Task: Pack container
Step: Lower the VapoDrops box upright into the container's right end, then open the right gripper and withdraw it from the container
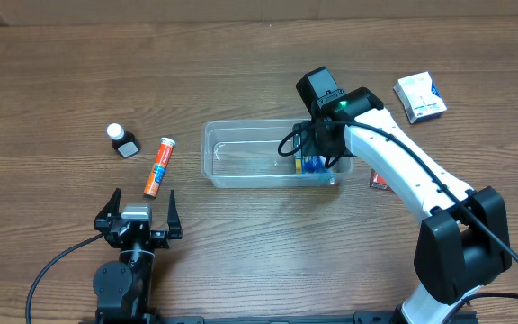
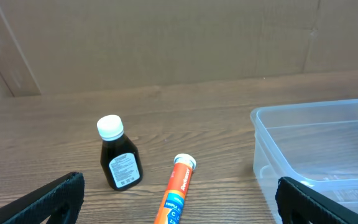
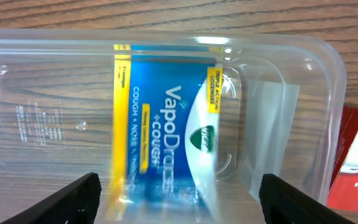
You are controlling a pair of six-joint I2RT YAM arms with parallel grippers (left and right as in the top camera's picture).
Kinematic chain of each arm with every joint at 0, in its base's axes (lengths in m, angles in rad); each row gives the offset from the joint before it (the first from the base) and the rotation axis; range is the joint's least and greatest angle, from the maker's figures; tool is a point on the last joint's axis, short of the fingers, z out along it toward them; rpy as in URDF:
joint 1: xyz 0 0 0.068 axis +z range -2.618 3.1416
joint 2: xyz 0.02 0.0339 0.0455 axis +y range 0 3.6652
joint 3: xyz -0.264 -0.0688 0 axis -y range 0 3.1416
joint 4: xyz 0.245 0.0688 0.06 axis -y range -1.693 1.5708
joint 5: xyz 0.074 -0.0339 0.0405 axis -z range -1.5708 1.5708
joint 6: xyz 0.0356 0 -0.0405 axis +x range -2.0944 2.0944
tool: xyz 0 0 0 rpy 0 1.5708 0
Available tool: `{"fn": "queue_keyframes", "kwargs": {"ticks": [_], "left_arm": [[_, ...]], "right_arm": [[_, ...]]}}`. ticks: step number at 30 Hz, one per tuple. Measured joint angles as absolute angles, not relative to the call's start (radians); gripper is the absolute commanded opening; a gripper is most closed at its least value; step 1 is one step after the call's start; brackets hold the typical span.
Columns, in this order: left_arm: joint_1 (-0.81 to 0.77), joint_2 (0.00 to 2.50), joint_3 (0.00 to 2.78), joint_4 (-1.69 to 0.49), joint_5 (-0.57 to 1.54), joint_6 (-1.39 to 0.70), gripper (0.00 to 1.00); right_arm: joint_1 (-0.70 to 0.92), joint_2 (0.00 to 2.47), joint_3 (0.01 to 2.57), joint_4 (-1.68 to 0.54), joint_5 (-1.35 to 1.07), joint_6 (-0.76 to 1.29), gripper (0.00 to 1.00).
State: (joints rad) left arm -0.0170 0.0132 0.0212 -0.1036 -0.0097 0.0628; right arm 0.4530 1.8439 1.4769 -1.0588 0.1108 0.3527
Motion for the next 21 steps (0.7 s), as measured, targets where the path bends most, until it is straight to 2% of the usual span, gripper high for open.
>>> {"fn": "queue_keyframes", "kwargs": {"ticks": [6,11,13,15,16,17,18,21], "left_arm": [[-0.017,0.013,0.021,-0.103,-0.01,0.063,1.0],[-0.017,0.013,0.021,-0.104,-0.01,0.063,1.0],[-0.017,0.013,0.021,-0.104,-0.01,0.063,1.0],[-0.017,0.013,0.021,-0.104,-0.01,0.063,1.0],[-0.017,0.013,0.021,-0.103,-0.01,0.063,1.0],[-0.017,0.013,0.021,-0.103,-0.01,0.063,1.0],[-0.017,0.013,0.021,-0.103,-0.01,0.063,1.0],[-0.017,0.013,0.021,-0.104,-0.01,0.063,1.0]], "right_arm": [[0.453,1.844,1.481,-1.066,0.111,0.347,0.83],[0.453,1.846,1.567,-1.163,0.091,0.336,0.83],[0.452,1.846,1.618,-1.181,0.043,0.314,0.75],[0.452,1.846,1.642,-1.182,-0.005,0.302,0.59],[0.452,1.846,1.643,-1.187,-0.035,0.289,0.55],[0.452,1.846,1.643,-1.19,-0.053,0.287,0.55],[0.453,1.846,1.643,-1.187,-0.065,0.288,0.51],[0.468,1.846,1.642,-1.148,-0.101,0.285,0.51]]}}
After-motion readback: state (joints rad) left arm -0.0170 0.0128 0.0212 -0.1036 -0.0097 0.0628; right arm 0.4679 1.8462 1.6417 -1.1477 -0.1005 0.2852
